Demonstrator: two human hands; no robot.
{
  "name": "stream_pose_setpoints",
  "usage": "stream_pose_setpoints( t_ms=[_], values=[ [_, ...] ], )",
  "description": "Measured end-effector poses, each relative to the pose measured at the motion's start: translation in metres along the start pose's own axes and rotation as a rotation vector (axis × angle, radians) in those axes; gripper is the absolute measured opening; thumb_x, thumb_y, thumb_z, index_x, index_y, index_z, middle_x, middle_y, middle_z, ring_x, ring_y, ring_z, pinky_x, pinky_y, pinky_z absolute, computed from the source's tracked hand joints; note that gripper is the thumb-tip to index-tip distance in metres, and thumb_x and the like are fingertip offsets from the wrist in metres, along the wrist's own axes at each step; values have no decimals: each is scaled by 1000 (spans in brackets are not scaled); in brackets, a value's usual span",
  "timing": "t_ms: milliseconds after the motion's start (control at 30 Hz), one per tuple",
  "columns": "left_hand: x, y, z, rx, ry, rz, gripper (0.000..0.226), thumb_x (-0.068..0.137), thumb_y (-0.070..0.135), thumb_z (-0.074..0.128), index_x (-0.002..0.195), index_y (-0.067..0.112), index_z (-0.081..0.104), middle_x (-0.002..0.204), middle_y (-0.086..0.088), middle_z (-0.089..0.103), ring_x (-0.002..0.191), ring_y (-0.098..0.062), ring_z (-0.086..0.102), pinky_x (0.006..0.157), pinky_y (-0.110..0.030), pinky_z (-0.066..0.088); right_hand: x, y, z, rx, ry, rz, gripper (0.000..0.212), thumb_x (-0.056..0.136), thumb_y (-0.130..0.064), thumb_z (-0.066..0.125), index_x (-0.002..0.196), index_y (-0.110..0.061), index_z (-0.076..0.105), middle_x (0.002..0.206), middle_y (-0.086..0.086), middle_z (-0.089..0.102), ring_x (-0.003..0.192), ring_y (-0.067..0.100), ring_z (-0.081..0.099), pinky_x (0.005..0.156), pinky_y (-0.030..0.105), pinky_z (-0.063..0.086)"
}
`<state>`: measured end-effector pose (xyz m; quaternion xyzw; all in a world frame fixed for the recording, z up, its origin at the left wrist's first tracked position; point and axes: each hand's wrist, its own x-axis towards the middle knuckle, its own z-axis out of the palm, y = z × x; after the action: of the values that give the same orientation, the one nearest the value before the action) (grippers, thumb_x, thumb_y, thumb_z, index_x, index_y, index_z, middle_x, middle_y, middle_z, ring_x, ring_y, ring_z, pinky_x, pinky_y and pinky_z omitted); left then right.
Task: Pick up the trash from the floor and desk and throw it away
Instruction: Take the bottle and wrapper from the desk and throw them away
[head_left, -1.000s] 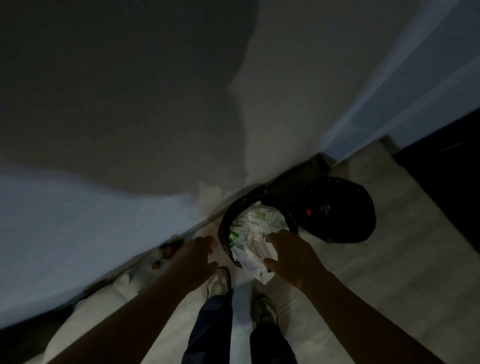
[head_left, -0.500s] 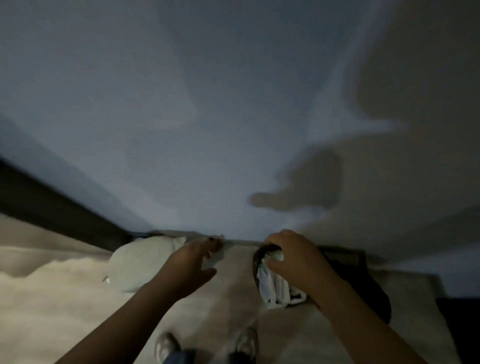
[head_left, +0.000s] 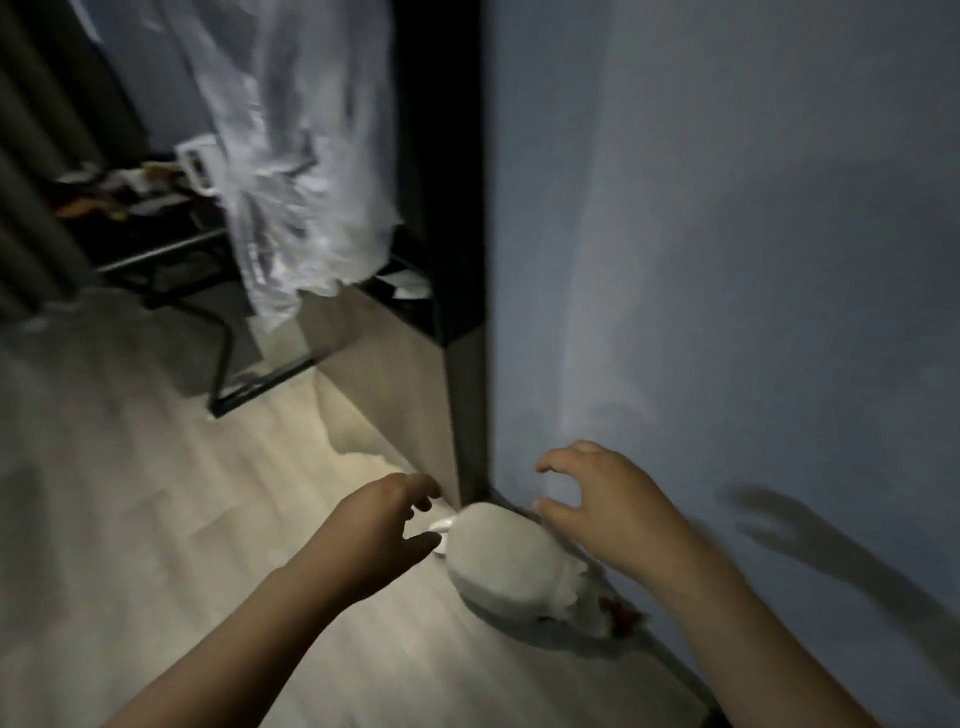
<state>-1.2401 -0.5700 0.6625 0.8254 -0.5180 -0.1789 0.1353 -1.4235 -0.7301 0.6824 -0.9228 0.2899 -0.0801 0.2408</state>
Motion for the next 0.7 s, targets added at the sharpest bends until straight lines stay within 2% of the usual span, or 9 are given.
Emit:
stream_pose_setpoints(
  t_ms=[167,400,567,700],
  values=[
    [-75,-109,-80,-9,143,-132,41,85,39,65,123,35,50,112,20,56,99,1,55,76,-14,44,52,-141,39,-44,-68,-208,40,84,-40,62,122,-29,59,117,-6,58,108,14,56,91,32,47],
    [-150,-230,-179,-8,352,-274,42,85,41,63,124,35,49,115,18,57,101,0,55,83,-19,48,119,-313,70,-25,-79,-433,36,82,-35,66,117,-27,62,111,-8,59,103,8,56,91,26,44],
    [-165,-291,-230,-12,490,-336,46,84,45,63,126,39,46,114,21,56,100,3,54,84,-18,49,172,-392,83,-68,-66,-575,36,85,-37,63,120,-28,60,113,-11,59,108,6,54,95,28,42],
    [-151,-331,-267,18,564,-382,47,83,46,63,126,39,46,115,21,55,98,3,53,83,-14,46,227,-432,88,-69,-42,-658,34,85,-36,63,119,-30,60,110,-16,59,107,3,53,92,24,42]
  ],
)
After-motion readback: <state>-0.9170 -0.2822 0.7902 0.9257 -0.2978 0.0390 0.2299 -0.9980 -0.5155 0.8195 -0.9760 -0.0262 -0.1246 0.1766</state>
